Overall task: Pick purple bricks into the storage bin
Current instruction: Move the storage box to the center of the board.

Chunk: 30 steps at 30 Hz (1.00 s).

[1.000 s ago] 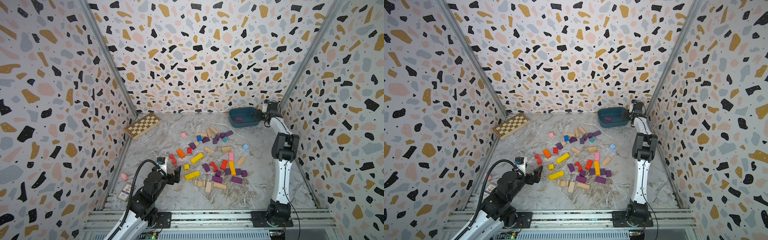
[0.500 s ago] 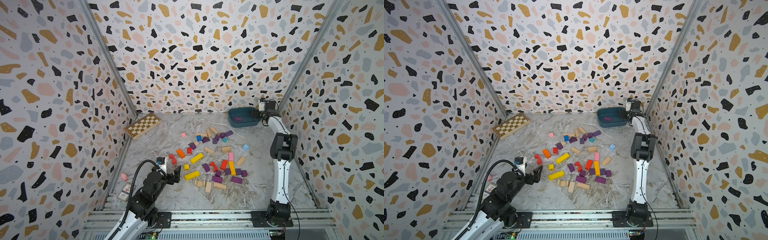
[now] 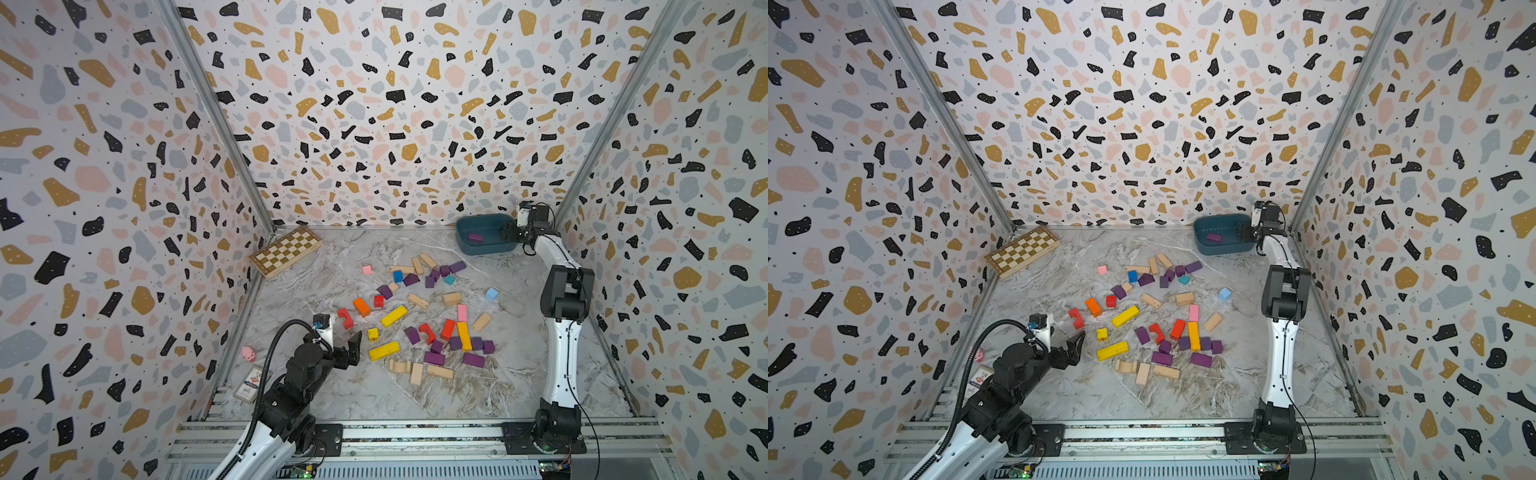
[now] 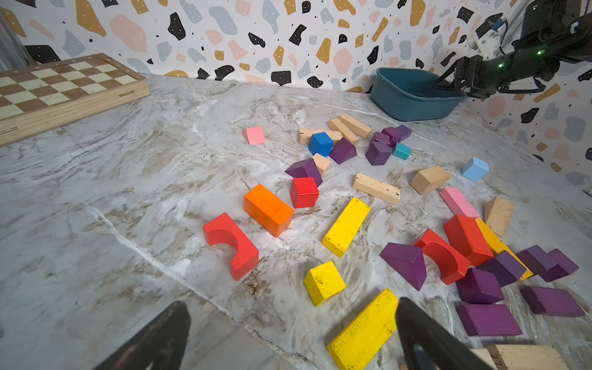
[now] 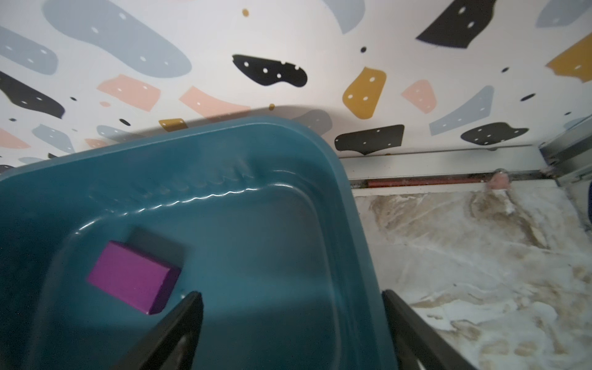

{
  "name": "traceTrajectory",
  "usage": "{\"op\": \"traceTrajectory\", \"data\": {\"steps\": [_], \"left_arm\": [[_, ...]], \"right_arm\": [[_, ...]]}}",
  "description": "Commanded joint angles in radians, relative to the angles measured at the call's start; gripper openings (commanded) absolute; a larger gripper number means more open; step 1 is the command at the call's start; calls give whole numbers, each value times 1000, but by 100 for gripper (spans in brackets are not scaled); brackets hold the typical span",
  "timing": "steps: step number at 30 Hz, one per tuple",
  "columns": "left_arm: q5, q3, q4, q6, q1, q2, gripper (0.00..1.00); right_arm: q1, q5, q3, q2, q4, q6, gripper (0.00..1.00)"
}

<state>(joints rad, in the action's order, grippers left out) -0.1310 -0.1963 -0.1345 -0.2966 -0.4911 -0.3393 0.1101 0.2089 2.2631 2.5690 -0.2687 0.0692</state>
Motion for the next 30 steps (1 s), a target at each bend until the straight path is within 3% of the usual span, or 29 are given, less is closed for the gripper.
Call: {"op": "traceTrajectory", "data": {"steps": [1, 6, 17, 25, 30], "left_arm": [[8, 8, 27, 4, -2, 12, 99], [6, 8, 26, 4, -2, 16, 99], [4, 11, 18, 3, -2, 34, 99], [2, 11, 11, 3, -3, 48, 99], [1, 13, 7, 4, -2, 54, 99]], "right_arm": [[-4, -1, 1, -48, -17, 23, 78], [-24, -4, -5, -61, -14, 23, 54], [-109, 11, -116, -119, 17, 25, 17], [-194, 14, -243, -203, 64, 51, 12], [-222, 2, -337, -256, 106, 138, 12]]}}
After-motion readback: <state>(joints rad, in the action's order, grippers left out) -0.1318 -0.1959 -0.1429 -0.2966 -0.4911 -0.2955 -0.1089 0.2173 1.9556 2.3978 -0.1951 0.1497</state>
